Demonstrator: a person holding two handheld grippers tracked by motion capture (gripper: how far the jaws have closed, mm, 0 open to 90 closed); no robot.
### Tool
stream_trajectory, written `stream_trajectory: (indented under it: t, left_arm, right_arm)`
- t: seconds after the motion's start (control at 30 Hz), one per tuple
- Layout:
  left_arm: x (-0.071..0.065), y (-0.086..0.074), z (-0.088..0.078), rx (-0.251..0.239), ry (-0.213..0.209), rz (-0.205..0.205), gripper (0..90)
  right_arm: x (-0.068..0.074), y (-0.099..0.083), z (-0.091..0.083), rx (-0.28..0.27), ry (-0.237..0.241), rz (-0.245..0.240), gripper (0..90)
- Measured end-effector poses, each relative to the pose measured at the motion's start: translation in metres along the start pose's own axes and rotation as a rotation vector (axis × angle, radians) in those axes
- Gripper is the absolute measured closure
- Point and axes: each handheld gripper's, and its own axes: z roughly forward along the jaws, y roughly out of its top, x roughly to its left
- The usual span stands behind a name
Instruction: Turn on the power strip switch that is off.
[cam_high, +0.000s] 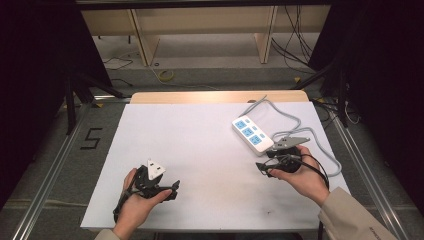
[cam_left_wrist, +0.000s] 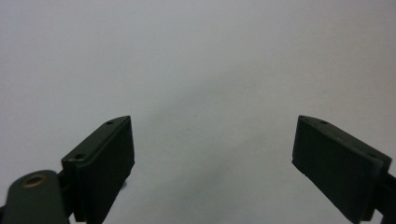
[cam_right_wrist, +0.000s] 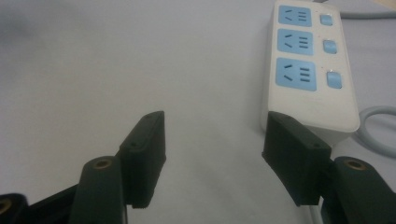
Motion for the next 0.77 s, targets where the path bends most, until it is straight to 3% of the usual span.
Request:
stream_trajectory:
  t: [0.37,0.77]
  left_arm:
    - [-0.001,0.001,-0.002,-0.004,-0.005,0.012,12.4]
    - [-0.004,0.002,-0.001,-0.006,-0.024,0.004,12.3]
  right_arm:
    - [0.008,-0.034,-0.022,-0.073,0.009,0.011,37.8]
    - [0.002,-0.043,-0.031,-0.093,-0.002,0.031,36.3]
